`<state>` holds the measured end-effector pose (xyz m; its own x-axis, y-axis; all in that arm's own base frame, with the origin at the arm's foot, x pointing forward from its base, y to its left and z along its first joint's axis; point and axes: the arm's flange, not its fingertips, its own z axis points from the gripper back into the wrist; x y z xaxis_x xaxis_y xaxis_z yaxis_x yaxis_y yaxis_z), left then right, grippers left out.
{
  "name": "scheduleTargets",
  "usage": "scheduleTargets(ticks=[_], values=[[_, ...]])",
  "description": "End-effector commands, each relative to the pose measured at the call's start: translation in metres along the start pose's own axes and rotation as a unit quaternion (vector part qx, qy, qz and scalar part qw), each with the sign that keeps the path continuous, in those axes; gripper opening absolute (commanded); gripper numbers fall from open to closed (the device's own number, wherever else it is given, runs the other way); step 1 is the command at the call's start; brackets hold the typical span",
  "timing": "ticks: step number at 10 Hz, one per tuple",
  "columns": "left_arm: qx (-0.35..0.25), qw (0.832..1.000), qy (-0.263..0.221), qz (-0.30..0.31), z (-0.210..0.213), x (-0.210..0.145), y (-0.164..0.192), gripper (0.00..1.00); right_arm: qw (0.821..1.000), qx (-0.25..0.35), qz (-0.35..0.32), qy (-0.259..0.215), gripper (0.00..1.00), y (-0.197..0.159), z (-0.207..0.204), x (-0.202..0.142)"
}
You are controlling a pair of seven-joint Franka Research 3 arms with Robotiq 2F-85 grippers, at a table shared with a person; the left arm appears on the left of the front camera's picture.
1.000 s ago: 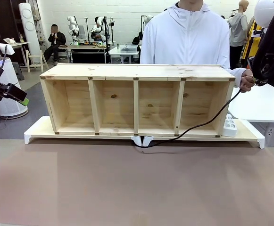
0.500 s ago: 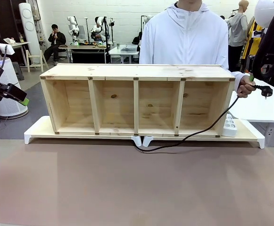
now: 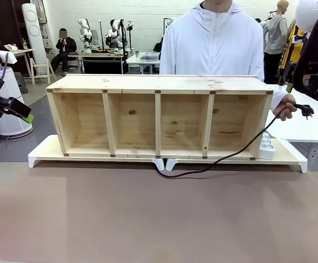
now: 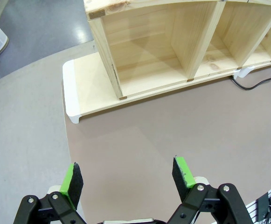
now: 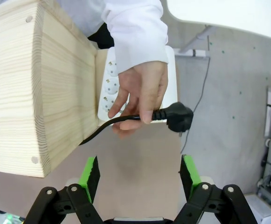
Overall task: Perform cable management.
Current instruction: Release the Power Cable when the human grasps it.
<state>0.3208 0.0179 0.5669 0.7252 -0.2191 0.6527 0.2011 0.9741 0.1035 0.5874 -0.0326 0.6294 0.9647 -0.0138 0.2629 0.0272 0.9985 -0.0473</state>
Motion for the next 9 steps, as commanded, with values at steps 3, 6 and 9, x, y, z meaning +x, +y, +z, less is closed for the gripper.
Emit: scheduleTargets(ticks=[3, 6, 9], values=[[0.0, 1.0, -0.003, 0.001, -0.0015, 0.0009, 0.0002, 1.0, 1.0, 0.002, -0.002, 0.004, 0.89, 0.0001, -0.001, -0.0006], [0.0, 1.0, -0.003, 0.001, -0.0015, 0.0009, 0.0002, 1.0, 1.0, 0.002, -0.002, 0.004, 0.89, 0.0001, -0.001, -0.0006], [0.0, 1.0, -0.003, 0.001, -0.0015, 0.0009, 0.0002, 1.0, 1.0, 0.002, -0.002, 0.004, 0.89, 0.0001, -0.001, -0.0006]])
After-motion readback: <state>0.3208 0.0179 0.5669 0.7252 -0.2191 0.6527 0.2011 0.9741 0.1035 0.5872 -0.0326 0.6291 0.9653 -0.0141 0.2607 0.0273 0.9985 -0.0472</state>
